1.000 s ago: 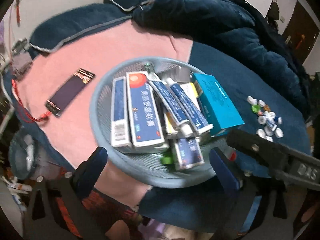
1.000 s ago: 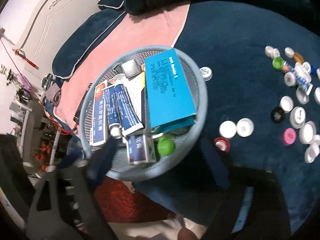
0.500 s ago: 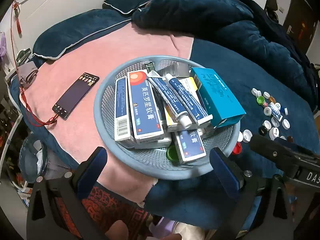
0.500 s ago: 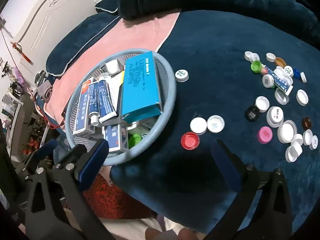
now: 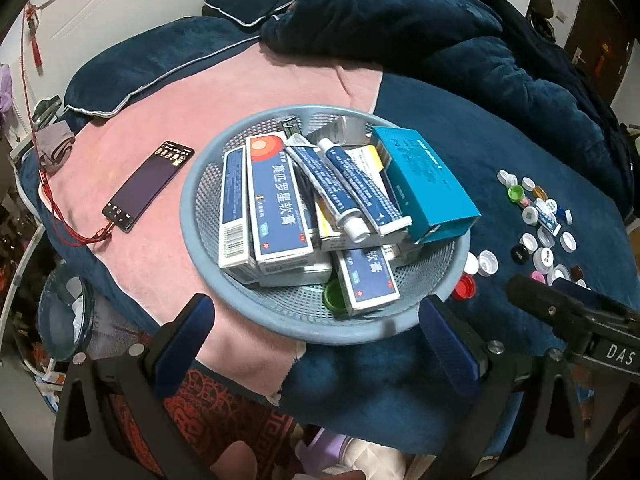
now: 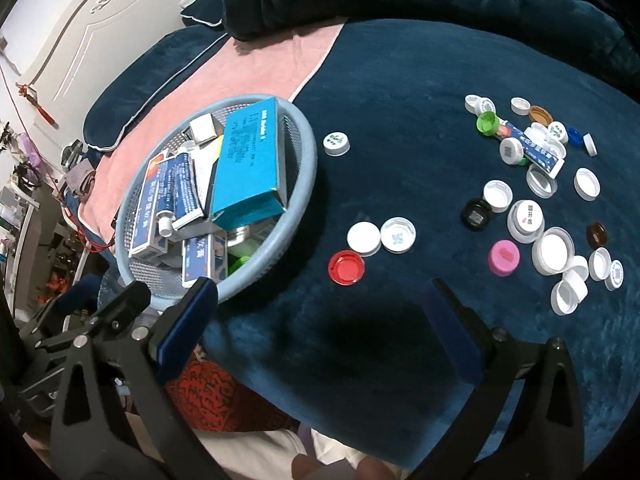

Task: Organize objects
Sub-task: 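Move the right gripper back over the caps toward the red cap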

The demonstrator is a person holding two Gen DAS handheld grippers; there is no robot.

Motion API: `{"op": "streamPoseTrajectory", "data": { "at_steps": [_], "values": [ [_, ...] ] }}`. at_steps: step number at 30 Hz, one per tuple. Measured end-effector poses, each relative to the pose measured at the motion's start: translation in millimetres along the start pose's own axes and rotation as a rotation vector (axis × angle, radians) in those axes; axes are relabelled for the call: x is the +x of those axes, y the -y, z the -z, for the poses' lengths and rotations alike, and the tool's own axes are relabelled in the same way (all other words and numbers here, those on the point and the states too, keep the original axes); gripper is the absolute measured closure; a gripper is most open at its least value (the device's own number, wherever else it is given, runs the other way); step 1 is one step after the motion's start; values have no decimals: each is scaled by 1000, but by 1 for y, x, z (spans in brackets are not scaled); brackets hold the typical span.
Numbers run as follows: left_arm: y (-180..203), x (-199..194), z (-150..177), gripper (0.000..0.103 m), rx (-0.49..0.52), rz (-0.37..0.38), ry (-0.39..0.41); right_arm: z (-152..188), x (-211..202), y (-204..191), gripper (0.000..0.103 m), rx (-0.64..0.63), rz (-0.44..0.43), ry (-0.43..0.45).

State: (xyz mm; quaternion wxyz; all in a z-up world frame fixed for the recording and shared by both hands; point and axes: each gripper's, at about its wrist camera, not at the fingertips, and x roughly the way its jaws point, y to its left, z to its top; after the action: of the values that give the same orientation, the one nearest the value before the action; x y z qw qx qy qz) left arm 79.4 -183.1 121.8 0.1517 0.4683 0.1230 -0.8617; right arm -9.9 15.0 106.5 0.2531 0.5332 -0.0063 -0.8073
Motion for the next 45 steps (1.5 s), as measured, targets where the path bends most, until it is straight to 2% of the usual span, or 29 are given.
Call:
{"op": "streamPoseTrajectory", "data": {
  "at_steps": [20, 31, 36, 40, 45],
  "values": [
    [30, 2, 1, 1, 27, 41, -30, 11, -5, 35, 0, 59, 42, -12],
    [43, 10, 3, 1, 0, 66, -58, 14, 0, 57, 0, 102, 73, -26],
    [41, 14, 5, 1, -16, 50, -65, 16, 9, 61, 0, 106, 96, -44],
    [35, 18, 11, 1, -45, 34, -69, 16, 20, 57, 0, 75, 124, -55],
    [25, 24, 19, 1, -84, 23, -85, 15, 45, 34, 0, -59, 177, -59]
  ]
}}
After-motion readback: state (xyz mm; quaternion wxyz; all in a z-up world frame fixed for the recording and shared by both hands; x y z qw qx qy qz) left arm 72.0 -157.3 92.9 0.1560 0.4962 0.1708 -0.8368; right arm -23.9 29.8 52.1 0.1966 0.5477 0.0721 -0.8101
